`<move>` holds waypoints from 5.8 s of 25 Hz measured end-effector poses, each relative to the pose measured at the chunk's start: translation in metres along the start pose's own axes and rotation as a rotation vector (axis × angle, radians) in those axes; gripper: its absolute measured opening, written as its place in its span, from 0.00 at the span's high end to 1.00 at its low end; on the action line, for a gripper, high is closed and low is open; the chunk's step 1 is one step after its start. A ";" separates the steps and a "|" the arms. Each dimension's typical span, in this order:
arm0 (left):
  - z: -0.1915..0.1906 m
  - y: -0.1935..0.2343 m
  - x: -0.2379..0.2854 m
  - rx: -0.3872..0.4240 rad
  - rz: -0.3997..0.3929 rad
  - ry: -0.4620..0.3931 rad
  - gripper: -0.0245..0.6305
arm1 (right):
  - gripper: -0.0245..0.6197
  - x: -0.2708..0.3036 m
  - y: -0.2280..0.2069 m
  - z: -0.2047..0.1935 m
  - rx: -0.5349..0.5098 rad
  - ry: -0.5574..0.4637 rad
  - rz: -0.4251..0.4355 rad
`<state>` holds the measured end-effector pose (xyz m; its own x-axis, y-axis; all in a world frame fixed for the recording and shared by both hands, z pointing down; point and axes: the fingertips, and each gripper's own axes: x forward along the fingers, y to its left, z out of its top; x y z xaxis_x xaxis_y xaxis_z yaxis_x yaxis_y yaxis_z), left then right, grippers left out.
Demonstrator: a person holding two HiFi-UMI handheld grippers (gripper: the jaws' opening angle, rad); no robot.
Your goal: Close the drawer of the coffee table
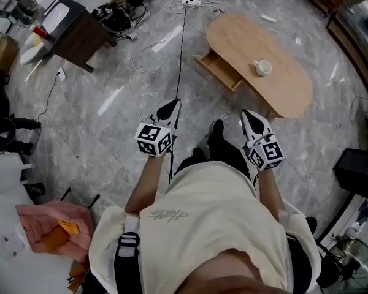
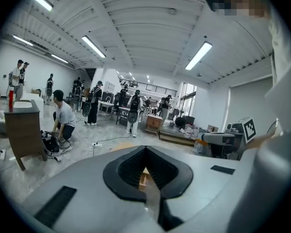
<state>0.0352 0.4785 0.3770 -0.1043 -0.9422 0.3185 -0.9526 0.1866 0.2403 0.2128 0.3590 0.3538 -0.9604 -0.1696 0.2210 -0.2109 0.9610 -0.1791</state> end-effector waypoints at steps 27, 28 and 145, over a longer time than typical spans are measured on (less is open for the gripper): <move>0.082 0.095 0.208 0.011 0.057 0.040 0.96 | 0.97 0.218 -0.188 0.035 0.004 -0.005 0.065; 0.085 0.104 0.211 0.009 0.045 0.039 0.96 | 0.97 0.226 -0.183 0.034 -0.009 0.006 0.061; -0.298 0.249 0.629 0.240 -0.395 1.089 0.96 | 0.97 0.288 -0.399 -0.449 0.870 0.546 -0.611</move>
<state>-0.1825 0.0157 0.9103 0.3977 -0.1671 0.9022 -0.9054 -0.2310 0.3563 0.1016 0.0247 0.9192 -0.4985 -0.2292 0.8360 -0.8605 0.2474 -0.4453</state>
